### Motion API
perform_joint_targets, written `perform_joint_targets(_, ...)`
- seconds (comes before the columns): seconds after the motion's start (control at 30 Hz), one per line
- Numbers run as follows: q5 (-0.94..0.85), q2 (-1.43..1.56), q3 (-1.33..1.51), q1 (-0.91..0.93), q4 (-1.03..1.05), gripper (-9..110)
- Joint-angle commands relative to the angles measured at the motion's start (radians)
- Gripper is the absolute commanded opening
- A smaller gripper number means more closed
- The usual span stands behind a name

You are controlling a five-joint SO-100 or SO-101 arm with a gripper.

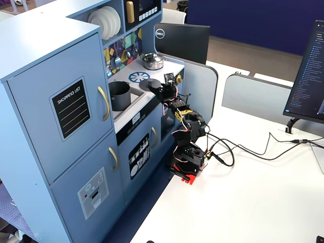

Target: Pick up the lid from the counter and put it on the gray recipient

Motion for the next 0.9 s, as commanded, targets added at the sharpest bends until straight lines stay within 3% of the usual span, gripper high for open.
perform_joint_targets(0.0,-0.005,-0.081,-0.126,-0.005,-0.063,27)
perform_joint_targets(0.87,-0.037,-0.474,-0.393,-0.043,-0.178,24)
